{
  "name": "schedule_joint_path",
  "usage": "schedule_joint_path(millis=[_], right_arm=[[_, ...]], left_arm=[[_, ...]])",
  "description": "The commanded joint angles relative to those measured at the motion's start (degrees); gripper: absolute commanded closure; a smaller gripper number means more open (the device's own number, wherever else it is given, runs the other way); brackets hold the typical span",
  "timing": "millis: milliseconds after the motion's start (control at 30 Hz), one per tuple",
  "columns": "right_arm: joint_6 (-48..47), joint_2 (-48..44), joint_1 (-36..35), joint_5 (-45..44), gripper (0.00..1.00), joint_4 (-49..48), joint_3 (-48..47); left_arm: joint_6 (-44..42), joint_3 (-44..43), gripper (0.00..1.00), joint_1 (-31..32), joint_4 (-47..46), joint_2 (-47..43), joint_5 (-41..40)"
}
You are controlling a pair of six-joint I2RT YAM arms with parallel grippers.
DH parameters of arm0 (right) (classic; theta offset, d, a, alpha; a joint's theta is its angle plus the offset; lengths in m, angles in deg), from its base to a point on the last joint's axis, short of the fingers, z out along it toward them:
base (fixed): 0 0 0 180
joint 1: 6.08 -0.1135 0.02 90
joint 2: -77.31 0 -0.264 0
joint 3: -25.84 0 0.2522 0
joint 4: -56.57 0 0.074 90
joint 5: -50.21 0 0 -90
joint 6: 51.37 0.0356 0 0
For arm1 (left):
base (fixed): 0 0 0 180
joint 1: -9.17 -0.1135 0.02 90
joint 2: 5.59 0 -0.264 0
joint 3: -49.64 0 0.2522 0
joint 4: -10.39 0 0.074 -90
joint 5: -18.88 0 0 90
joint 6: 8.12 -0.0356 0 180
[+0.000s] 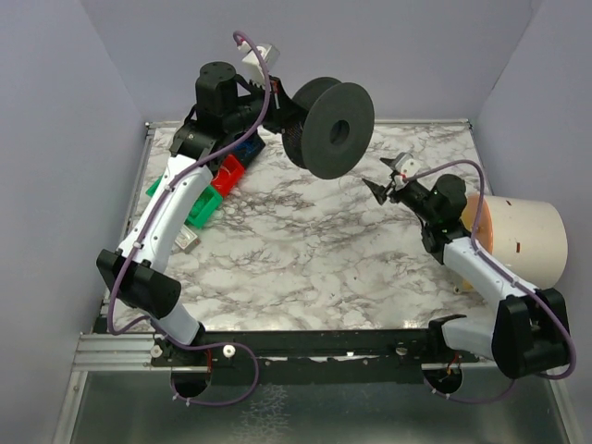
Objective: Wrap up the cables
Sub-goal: Wrap the cable around the cable reel.
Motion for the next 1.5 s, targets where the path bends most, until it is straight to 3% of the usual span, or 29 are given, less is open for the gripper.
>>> schedule_joint_path(millis=[0, 167, 267, 333, 400, 567, 733, 833, 933, 1033, 1100, 1267, 1467], right_arm=[[-2.5, 1.7, 1.5, 20.2, 0.3, 9.0, -1.6], [-8.7, 5.5, 1.7, 31.8, 0.24, 14.6, -2.4], [-10.6, 9.2, 1.5, 37.3, 0.09, 19.2, -5.3], [-10.8, 11.3, 0.5, 38.3, 0.07, 19.4, -5.8], [-11.2, 12.6, -1.3, 35.3, 0.07, 18.8, -5.6], [-2.7, 16.0, -3.7, 21.5, 0.08, 4.4, -3.7], [-1.6, 18.4, -4.5, 16.9, 0.12, 1.2, -3.9], [0.4, 19.7, -5.5, 13.2, 0.19, -3.2, -2.5], [3.1, 20.5, -5.9, 9.0, 0.35, -8.1, -1.2], [4.2, 20.3, -5.9, 6.4, 0.65, -10.7, -0.4], [5.2, 19.8, -5.9, 4.6, 0.96, -12.6, 0.3], [8.4, 18.2, -5.7, -1.3, 1.0, -15.4, 1.5], [24.4, 12.7, 0.8, -9.9, 0.99, -8.1, -2.9]], left_arm=[[2.1, -1.3, 1.0, 0.3, -3.8, 0.0, 1.6], [4.7, -0.3, 1.0, 0.4, -6.1, -0.9, 2.5], [5.8, -0.2, 1.0, 0.4, -7.1, -1.3, 3.0], [6.6, 0.0, 1.0, 0.5, -7.7, -1.5, 3.3], [7.1, 0.5, 1.0, 0.5, -8.2, -1.9, 3.5], [8.5, 2.4, 1.0, 0.6, -9.7, -2.9, 4.2], [10.6, 4.2, 1.0, 0.6, -11.4, -4.3, 5.0], [11.6, 4.8, 1.0, 0.6, -12.5, -5.1, 5.6], [12.1, 5.1, 1.0, 0.6, -13.0, -5.7, 5.9], [12.8, 5.9, 1.0, 0.5, -13.6, -6.1, 6.2], [13.4, 6.4, 1.0, 0.5, -14.3, -6.2, 6.8], [14.2, 6.9, 1.0, 0.3, -15.1, -6.3, 7.3], [6.6, 7.5, 1.0, 0.1, -8.6, -7.7, 6.5]])
